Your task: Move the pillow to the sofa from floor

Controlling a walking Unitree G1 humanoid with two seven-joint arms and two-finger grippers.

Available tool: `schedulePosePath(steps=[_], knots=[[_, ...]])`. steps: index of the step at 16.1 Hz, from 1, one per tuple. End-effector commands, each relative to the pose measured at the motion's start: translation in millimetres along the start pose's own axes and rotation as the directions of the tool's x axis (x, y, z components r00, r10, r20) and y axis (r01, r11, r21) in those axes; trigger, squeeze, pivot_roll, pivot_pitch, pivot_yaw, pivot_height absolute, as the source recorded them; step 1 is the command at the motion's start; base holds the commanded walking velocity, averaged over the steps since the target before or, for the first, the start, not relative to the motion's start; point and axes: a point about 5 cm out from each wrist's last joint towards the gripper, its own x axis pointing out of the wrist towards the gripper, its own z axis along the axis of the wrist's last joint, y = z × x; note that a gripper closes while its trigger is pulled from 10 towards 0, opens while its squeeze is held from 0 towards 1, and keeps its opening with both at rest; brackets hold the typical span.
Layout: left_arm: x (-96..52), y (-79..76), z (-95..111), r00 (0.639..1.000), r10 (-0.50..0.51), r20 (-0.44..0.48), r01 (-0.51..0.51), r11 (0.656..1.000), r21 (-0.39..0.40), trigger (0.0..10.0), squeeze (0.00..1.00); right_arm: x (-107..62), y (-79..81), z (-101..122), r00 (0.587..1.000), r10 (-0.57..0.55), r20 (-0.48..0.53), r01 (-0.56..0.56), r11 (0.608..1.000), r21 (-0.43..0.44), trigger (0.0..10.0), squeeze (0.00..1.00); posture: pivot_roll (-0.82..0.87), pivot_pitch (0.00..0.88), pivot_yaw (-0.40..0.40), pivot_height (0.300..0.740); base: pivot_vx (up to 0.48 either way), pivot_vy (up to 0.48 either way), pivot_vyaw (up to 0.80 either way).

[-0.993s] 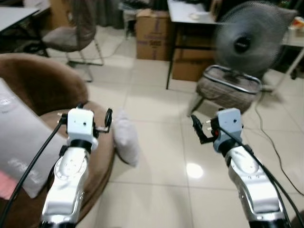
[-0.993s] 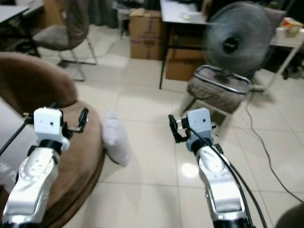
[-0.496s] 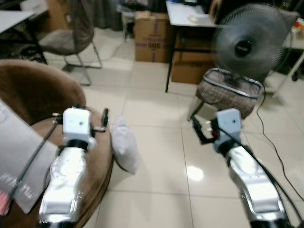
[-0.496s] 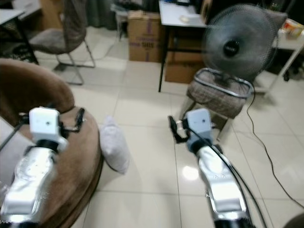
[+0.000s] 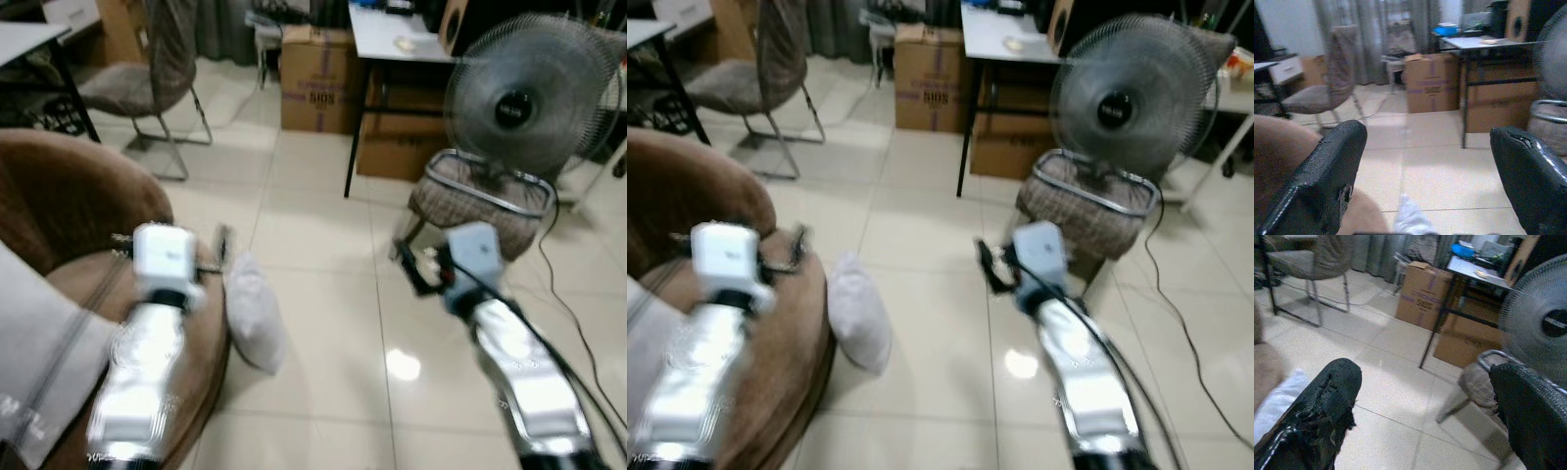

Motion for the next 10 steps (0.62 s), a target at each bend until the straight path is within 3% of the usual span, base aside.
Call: schedulePosePath(steps=[1, 10], knots=[[0.2, 8.2, 1.8, 1.000, 0.020, 0.003, -0.020, 1.000, 0.019, 10.0, 0.73, 2.4, 2.0, 5.9, 1.000, 0.008, 0.023, -0.008, 1.000, 0.005, 10.0, 0.00, 0.07, 0.000, -0.031, 0.740, 0.352, 0.000, 0.00], [0.6, 7.2, -0.1, 1.000, 0.009, -0.005, -0.009, 1.000, 0.020, 10.0, 0.73, 2.0, 1.0, 4.0, 1.000, 0.006, 0.019, -0.006, 1.000, 0.003, 10.0, 0.00, 0.07, 0.000, -0.025, 0.740, 0.353, 0.000, 0.00]])
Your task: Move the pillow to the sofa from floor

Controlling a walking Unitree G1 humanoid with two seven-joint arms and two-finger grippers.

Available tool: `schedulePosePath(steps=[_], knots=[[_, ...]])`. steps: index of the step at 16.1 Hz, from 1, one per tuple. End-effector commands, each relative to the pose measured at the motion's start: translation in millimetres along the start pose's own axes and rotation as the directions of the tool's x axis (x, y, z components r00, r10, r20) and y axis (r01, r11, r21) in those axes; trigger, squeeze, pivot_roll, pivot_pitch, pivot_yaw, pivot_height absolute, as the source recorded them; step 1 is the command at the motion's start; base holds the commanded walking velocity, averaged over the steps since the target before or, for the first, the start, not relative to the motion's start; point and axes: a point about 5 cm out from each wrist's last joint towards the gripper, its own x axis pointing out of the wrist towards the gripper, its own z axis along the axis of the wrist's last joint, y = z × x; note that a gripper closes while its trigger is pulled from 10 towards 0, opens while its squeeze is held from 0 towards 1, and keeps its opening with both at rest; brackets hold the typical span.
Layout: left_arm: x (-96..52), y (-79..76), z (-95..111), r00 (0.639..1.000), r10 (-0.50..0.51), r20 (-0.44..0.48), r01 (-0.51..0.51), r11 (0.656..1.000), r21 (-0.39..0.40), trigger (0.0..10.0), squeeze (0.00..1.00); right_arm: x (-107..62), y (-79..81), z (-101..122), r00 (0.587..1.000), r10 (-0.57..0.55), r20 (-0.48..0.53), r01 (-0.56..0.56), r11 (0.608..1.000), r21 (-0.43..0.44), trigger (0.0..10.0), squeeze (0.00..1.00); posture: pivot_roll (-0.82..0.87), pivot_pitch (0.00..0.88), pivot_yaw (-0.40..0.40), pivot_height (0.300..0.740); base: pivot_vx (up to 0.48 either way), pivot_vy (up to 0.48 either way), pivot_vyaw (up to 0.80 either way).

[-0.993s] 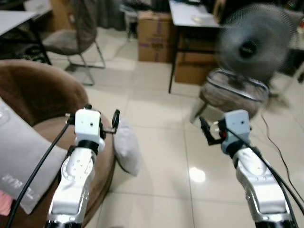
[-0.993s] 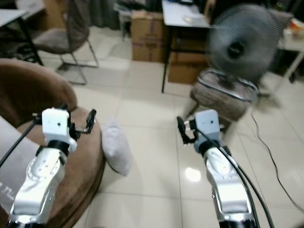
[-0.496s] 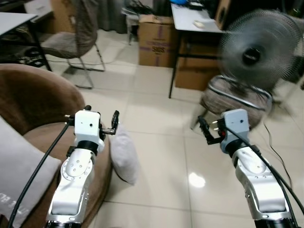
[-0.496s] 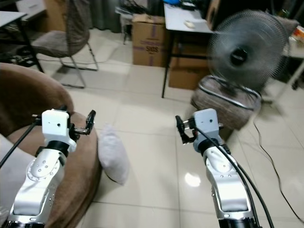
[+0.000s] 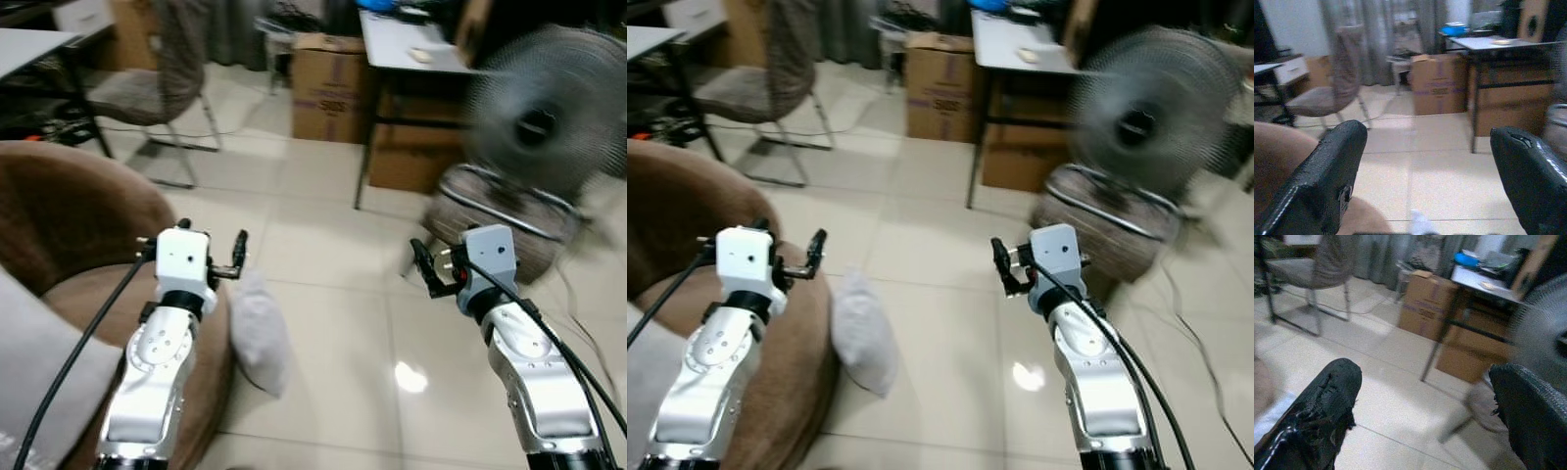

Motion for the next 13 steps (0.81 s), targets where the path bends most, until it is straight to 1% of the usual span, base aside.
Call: schedulePosePath(steps=[1, 10, 11, 13], knots=[[0.9, 1.6, 2.0, 1.000, 0.004, 0.005, -0.004, 1.000, 0.006, 10.0, 0.73, 1.0, 2.7, 2.4, 1.000, 0.016, 0.009, -0.016, 1.000, -0.008, 10.0, 0.00, 0.07, 0.000, -0.025, 0.740, 0.356, 0.000, 0.00], [-0.9, -0.4, -0.3, 1.000, -0.014, -0.009, 0.014, 1.000, 0.008, 10.0, 0.73, -1.4, 1.4, -0.7, 1.000, 0.013, -0.001, -0.013, 1.000, -0.004, 10.0, 0.00, 0.07, 0.000, -0.017, 0.740, 0.354, 0.000, 0.00], [-1.0, -0.8, -0.6, 1.000, -0.016, -0.011, 0.016, 1.000, 0.009, 10.0, 0.73, -1.7, 1.4, -2.0, 1.000, 0.017, -0.008, -0.017, 1.000, 0.007, 10.0, 0.00, 0.07, 0.000, -0.015, 0.740, 0.356, 0.000, 0.80], [-1.4, -1.4, -0.6, 1.000, -0.019, -0.013, 0.019, 1.000, 0.011, 10.0, 0.73, -2.6, 0.3, -2.7, 1.000, 0.013, -0.009, -0.013, 1.000, 0.001, 10.0, 0.00, 0.07, 0.000, -0.015, 0.740, 0.351, 0.000, 0.00]])
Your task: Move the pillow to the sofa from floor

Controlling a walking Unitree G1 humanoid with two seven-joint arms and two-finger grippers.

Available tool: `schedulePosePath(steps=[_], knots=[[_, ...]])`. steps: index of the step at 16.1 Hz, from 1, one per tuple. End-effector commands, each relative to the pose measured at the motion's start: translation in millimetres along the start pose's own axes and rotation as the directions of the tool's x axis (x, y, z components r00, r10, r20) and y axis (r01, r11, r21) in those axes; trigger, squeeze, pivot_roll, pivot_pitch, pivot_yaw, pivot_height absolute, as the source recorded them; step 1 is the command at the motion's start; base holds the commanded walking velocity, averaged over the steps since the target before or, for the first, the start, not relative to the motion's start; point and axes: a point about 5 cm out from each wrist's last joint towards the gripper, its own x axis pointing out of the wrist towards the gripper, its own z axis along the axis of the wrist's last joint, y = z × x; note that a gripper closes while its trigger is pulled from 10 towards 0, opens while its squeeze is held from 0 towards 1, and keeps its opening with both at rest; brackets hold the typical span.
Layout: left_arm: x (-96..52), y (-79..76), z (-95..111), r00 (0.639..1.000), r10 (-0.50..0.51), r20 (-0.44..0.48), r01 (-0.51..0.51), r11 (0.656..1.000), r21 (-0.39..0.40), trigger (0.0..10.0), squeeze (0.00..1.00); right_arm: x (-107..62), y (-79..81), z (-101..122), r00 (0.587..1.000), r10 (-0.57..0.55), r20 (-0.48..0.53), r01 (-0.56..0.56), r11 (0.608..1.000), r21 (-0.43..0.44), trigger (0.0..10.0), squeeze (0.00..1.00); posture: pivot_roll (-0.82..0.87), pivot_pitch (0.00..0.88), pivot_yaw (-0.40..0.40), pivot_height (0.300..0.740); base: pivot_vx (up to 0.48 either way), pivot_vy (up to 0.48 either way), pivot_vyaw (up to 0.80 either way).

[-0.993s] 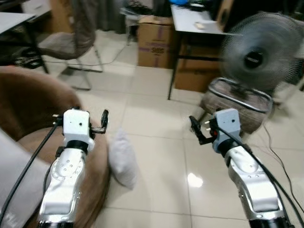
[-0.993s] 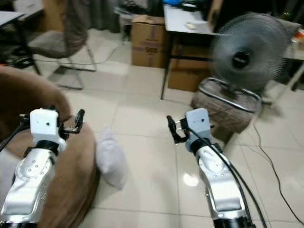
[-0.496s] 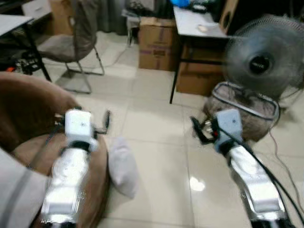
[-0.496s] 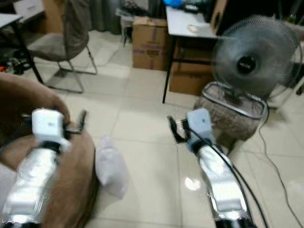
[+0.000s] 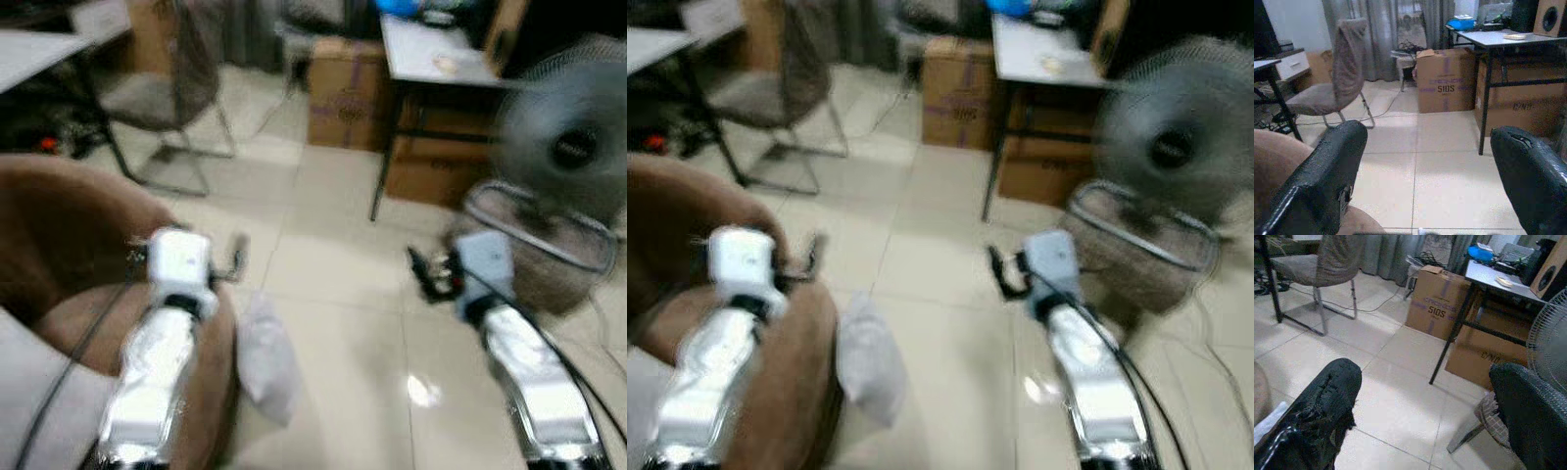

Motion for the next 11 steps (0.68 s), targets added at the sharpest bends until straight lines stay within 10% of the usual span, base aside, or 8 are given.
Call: schedulePosePath(steps=[1, 11], knots=[[-1.1, 9.9, 2.1, 1.000, 0.025, 0.001, -0.025, 0.999, 0.025, 10.0, 0.73, 2.9, 5.2, 5.0, 1.000, 0.017, 0.019, -0.017, 1.000, -0.001, 10.0, 0.00, 0.07, 0.000, -0.015, 0.740, 0.352, 0.000, 0.00], [-1.3, 11.4, 1.0, 1.000, 0.013, -0.009, -0.013, 0.999, 0.043, 10.0, 0.73, 0.5, 7.3, -3.0, 1.000, 0.021, -0.021, -0.020, 0.999, 0.037, 10.0, 0.00, 0.06, 0.000, -0.002, 0.740, 0.346, 0.000, -0.08]])
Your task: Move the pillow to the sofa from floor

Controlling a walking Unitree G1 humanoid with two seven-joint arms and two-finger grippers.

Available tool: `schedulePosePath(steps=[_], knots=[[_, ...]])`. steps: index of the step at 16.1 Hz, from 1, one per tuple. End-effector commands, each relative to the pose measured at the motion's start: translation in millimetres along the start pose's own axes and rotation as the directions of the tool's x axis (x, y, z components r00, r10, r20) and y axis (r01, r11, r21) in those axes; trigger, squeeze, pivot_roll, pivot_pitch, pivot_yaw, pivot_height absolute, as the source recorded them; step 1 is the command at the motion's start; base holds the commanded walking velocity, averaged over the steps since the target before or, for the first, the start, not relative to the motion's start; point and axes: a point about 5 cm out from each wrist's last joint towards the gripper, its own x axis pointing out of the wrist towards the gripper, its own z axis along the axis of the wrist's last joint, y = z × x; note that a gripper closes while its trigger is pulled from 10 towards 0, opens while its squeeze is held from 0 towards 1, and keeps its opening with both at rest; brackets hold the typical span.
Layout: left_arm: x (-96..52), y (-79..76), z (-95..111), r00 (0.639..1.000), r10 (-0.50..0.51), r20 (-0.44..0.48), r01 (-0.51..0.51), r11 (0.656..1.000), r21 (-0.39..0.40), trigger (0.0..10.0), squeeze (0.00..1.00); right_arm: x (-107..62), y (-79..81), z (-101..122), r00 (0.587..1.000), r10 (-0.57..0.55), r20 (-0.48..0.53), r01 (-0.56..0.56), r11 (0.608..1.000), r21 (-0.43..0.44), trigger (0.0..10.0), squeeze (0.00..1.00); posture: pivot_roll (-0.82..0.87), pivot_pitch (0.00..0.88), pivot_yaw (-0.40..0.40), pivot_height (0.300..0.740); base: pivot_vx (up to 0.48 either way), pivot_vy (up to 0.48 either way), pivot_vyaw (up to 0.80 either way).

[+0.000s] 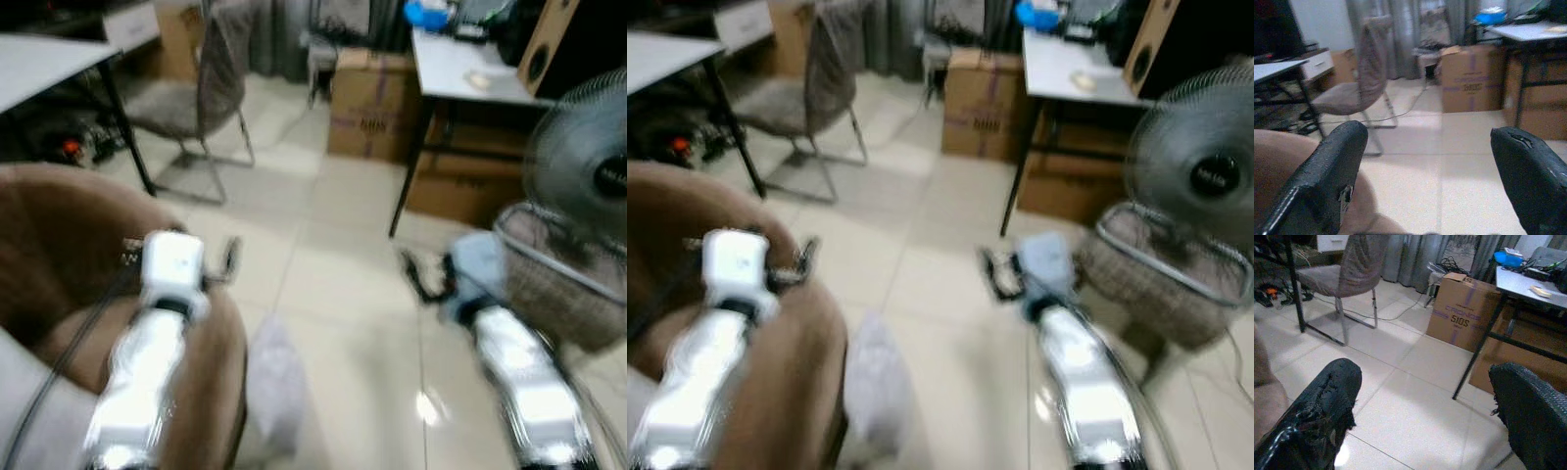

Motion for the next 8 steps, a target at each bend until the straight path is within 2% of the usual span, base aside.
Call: schedulePosePath(steps=[1, 3, 8], knots=[[3.6, -10.6, 5.9, 0.999, -0.045, 0.021, 0.045, 0.999, 0.001, 10.0, 0.73, -4.6, -13.0, -4.6, 0.999, -0.047, -0.025, 0.047, 0.999, 0.003, 10.0, 0.00, 0.06, 0.000, 0.003, 0.740, 0.341, 0.000, -0.80], [5.3, -11.8, 6.6, 0.998, -0.063, 0.022, 0.063, 0.998, 0.010, 10.0, 0.73, -7.3, -14.1, -7.9, 0.997, -0.072, -0.027, 0.072, 0.997, 0.011, 10.0, 0.00, 0.06, 0.000, 0.017, 0.740, 0.339, 0.000, -0.80], [9.2, -8.7, 7.3, 0.996, -0.084, 0.017, 0.084, 0.996, 0.024, 10.0, 0.73, -8.7, -11.3, -12.9, 0.997, -0.067, -0.044, 0.067, 0.998, 0.014, 10.0, 0.00, 0.06, 0.000, 0.055, 0.740, 0.317, 0.000, 0.00]])
